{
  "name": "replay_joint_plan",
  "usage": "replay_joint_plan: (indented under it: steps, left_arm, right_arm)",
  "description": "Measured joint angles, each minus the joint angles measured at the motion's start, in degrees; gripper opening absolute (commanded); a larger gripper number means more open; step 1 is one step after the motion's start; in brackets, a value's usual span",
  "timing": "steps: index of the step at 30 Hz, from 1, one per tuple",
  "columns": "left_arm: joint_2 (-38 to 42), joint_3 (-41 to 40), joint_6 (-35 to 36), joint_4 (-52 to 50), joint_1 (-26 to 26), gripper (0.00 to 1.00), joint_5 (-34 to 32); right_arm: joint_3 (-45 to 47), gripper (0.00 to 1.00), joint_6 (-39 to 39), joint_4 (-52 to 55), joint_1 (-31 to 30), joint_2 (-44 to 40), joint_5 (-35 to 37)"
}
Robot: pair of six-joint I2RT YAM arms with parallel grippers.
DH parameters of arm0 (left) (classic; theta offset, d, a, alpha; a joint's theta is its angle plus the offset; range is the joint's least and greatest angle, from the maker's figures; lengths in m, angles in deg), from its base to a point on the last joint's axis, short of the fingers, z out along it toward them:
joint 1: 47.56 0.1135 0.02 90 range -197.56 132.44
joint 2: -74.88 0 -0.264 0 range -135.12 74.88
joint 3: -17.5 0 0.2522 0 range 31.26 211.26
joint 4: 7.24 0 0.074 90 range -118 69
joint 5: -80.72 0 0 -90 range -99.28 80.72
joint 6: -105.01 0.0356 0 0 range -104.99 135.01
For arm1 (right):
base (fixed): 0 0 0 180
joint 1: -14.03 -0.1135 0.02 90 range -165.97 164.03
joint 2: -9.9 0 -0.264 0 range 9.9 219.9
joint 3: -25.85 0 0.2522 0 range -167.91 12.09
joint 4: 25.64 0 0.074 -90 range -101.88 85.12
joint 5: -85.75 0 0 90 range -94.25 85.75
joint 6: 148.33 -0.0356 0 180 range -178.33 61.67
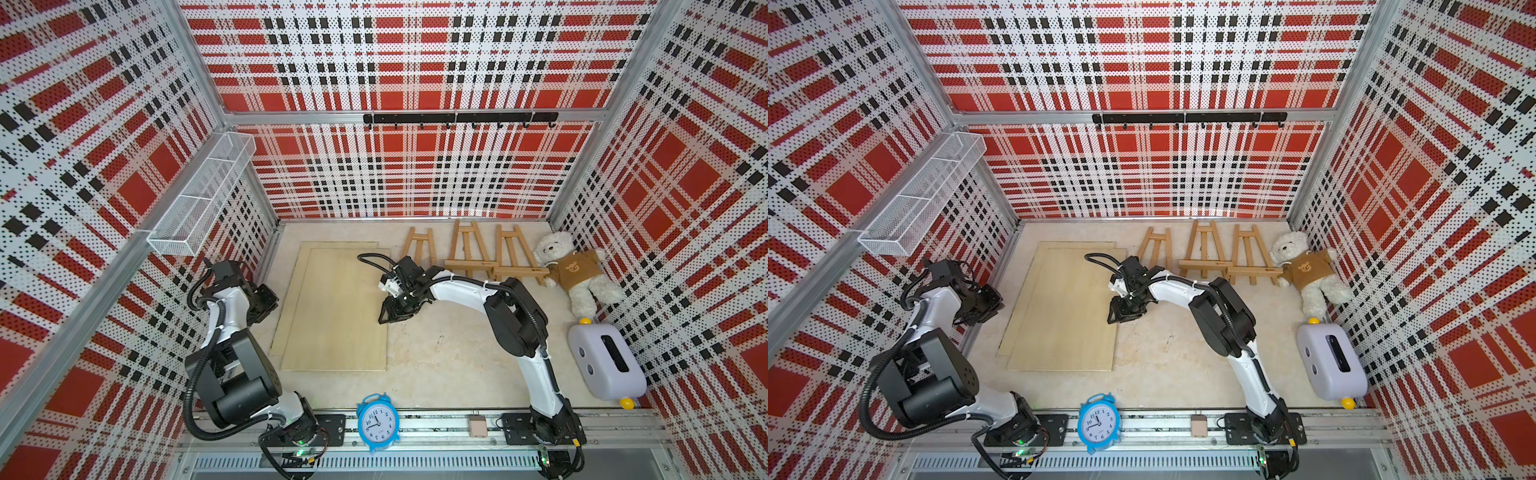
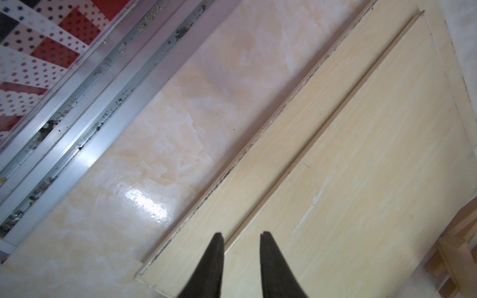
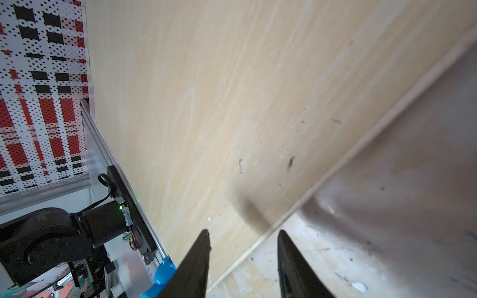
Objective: Disassemble the easel
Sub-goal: Adjust the drawing board.
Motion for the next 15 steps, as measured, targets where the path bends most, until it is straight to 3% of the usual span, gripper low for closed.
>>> replay_joint_plan:
  steps: [15]
  left_arm:
    - [-4.5,-0.4,0.3,1.4,-0.3,0.27,1.6]
  right_arm:
    - [-0.7,0.34,-2.1,-1.0,0.0,1.9,-1.0]
